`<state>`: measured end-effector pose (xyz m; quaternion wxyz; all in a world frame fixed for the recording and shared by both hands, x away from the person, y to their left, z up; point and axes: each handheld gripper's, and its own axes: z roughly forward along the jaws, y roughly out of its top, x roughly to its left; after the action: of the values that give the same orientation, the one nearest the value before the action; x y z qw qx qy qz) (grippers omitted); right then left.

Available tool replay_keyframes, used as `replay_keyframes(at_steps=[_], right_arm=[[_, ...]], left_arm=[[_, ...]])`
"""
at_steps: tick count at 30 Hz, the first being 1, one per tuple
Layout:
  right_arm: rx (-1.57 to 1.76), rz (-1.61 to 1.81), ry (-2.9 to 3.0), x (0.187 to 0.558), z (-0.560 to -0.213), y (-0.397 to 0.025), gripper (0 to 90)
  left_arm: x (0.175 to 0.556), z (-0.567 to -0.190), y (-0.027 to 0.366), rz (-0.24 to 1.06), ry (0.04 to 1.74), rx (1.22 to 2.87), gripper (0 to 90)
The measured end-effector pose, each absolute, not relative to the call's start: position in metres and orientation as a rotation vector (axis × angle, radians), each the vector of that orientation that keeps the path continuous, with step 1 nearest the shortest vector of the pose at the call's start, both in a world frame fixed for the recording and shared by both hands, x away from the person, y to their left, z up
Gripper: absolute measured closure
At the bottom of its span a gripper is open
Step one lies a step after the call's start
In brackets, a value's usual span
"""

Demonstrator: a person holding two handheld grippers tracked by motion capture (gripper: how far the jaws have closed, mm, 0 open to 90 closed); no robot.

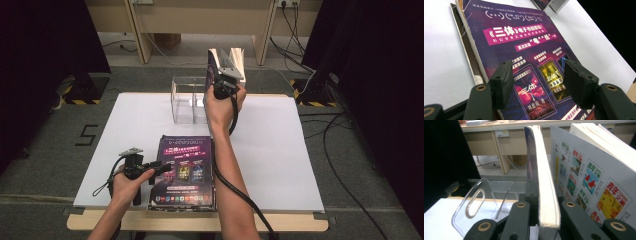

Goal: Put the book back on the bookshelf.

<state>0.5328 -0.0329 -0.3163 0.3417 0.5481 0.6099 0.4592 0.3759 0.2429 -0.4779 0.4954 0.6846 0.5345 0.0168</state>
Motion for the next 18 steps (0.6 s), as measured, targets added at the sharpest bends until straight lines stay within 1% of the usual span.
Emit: replay_keyframes(at_steps=[9, 18], right_arm=[[1.456, 1.168, 1.526, 0.5315, -0.3178, -0.0292, 82.7], [1.463, 1.157, 1.509, 0.5398, -0.3177, -0.0296, 82.5]], left_arm=[[0.3759, -0.478, 0.2439, 0.042, 1.3, 1.651, 40.4], [0.3763, -0.4786, 0.244, 0.04, 1.3, 1.654, 40.4]])
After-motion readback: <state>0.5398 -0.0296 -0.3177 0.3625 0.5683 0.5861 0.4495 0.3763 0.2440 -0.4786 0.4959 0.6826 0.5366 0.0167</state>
